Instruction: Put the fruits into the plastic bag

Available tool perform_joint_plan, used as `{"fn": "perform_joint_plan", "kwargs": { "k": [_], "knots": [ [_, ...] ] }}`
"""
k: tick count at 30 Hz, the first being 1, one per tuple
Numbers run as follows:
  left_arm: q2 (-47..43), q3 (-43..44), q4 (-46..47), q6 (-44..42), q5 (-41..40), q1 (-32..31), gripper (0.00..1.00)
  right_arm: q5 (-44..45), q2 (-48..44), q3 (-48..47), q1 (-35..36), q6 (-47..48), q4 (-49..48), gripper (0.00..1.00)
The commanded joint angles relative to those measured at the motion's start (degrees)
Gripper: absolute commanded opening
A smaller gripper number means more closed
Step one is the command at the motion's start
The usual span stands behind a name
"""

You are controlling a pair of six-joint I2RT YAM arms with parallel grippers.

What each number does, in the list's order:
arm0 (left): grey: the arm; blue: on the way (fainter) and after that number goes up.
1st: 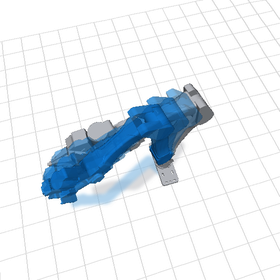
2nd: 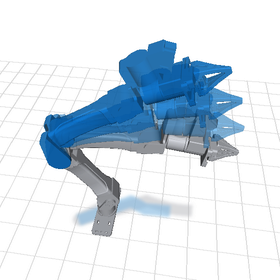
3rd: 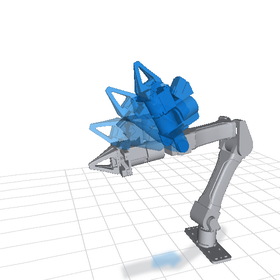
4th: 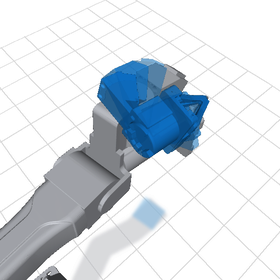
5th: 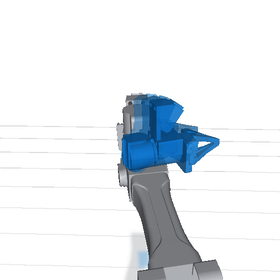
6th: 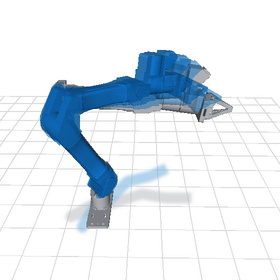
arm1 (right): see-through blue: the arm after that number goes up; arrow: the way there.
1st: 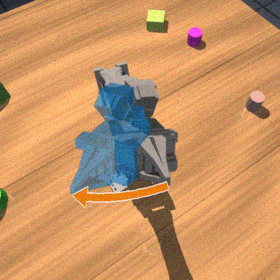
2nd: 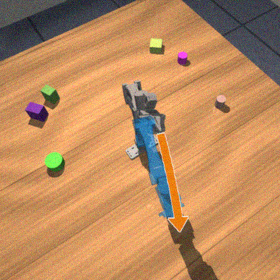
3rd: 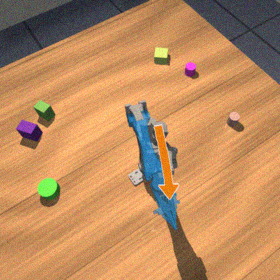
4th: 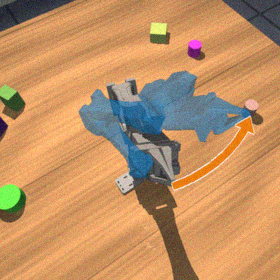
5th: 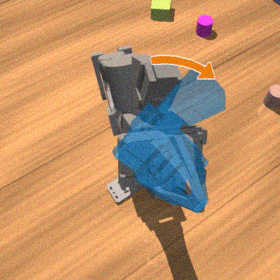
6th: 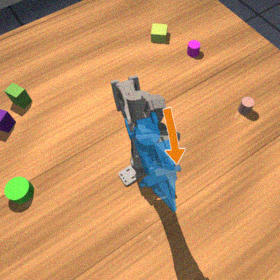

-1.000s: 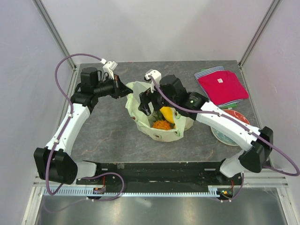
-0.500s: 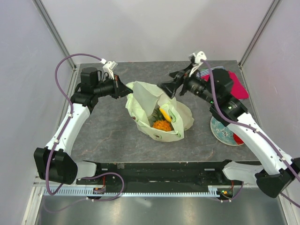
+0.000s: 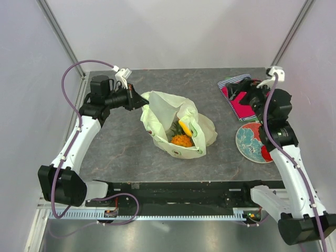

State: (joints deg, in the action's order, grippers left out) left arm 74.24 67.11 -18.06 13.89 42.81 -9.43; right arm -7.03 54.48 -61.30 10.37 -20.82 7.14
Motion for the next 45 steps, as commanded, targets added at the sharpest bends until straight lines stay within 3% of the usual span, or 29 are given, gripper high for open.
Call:
{"fn": "perform_joint_plan", "kwargs": {
  "k": [1,5,13,16,19,28,45],
  "knots": [
    [-0.8,0.1,1.1,-0.4,1.1,0.2,0.02,15.8,-1.5,3.4,-5.2,-6.2,9.9,0.92],
    [-0.8,0.2,1.2,-0.3,1.5,0.2,0.02,23.8,0.3,5.8,-9.9,-8.8,18.5,0.96],
    [-1.6,0.0,1.1,-0.4,1.2,0.2,0.01,39.3,5.1,9.5,-13.8,-10.1,24.4,0.98],
    [-1.6,0.2,1.2,-0.1,1.9,0.2,0.01,40.7,8.9,9.7,-18.2,-10.2,27.0,0.98],
    [-1.7,0.0,1.5,0.2,2.4,0.3,0.02,40.9,11.1,11.9,-25.1,-9.9,27.8,0.98],
    [-0.8,-0.2,2.0,0.5,2.5,0.2,0.01,41.9,10.7,14.6,-35.8,-11.2,30.7,0.98],
    [-0.8,-0.6,2.7,1.1,3.0,0.2,0.02,32.3,6.2,22.2,-37.1,-24.5,30.0,0.98]
  ]
}}
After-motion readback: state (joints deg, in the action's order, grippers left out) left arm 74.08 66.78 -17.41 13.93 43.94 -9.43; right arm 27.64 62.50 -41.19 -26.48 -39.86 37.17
